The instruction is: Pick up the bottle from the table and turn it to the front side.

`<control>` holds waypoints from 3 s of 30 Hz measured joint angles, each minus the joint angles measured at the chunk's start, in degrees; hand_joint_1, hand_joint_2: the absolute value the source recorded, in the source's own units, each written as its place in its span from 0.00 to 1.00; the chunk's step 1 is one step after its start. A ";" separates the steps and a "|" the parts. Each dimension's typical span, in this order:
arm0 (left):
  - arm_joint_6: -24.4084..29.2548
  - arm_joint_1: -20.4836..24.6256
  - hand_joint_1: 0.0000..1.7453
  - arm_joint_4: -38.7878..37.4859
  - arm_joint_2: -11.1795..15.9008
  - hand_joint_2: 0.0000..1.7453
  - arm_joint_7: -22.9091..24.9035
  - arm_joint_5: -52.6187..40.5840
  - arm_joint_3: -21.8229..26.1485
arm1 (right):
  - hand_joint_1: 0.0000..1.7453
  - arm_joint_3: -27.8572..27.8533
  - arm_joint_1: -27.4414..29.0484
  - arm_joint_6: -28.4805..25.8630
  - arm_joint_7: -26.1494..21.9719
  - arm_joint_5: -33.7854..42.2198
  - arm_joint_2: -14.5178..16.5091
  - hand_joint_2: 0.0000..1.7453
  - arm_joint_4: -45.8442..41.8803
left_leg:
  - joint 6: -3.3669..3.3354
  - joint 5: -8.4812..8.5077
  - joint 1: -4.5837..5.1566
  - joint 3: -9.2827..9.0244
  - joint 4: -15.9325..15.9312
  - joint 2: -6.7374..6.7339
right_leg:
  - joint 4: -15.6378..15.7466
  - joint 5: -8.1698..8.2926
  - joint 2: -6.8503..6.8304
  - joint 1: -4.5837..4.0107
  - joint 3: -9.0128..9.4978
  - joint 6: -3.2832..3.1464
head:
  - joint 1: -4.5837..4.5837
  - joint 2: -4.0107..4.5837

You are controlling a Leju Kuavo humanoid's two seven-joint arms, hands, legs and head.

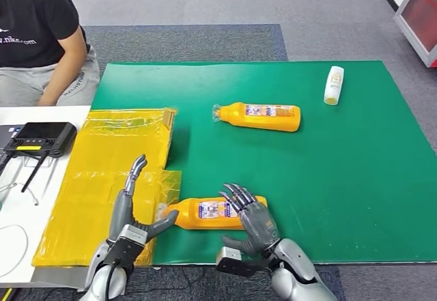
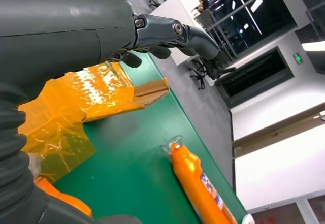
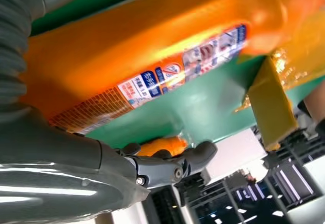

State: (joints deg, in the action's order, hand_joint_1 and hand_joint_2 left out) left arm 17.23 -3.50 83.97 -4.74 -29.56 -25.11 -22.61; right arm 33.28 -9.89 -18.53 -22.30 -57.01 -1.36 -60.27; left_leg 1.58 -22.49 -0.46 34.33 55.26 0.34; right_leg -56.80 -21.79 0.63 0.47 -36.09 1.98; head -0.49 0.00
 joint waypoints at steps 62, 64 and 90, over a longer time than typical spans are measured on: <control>4.17 -0.48 0.00 -0.04 -0.51 1.00 -5.33 5.66 1.62 | 1.00 14.25 -18.56 1.28 5.55 11.46 1.06 1.00 20.30 | -0.23 -0.44 -0.01 -1.77 0.02 -0.16 | 0.29 -0.30 0.14 -0.01 1.84 0.29 | 0.01 0.00; 4.27 -0.51 0.00 0.50 -0.79 1.00 -6.00 6.43 1.79 | 1.00 11.34 -15.43 0.43 2.89 13.76 1.71 1.00 17.23 | -0.22 -0.43 -0.03 -1.52 0.02 -0.16 | 0.27 -0.31 0.13 -0.03 1.62 0.28 | 0.01 0.00; 4.82 -3.24 0.00 8.96 -6.21 1.00 -9.93 28.20 1.49 | 0.99 -3.14 2.77 -3.75 -4.17 22.52 6.23 1.00 -6.08 | -0.24 -0.43 -0.02 -0.58 0.03 -0.14 | 0.22 -0.38 0.00 -0.01 0.73 0.28 | 0.01 0.00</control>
State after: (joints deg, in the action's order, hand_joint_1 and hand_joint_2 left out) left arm 22.06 -6.75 92.94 -10.95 -39.49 3.09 -21.12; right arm 30.14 -7.13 -22.28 -26.48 -34.49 4.87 -66.36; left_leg 1.34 -22.92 -0.48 33.75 55.29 0.21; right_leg -56.58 -22.16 0.63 0.47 -35.35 2.26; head -0.49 0.00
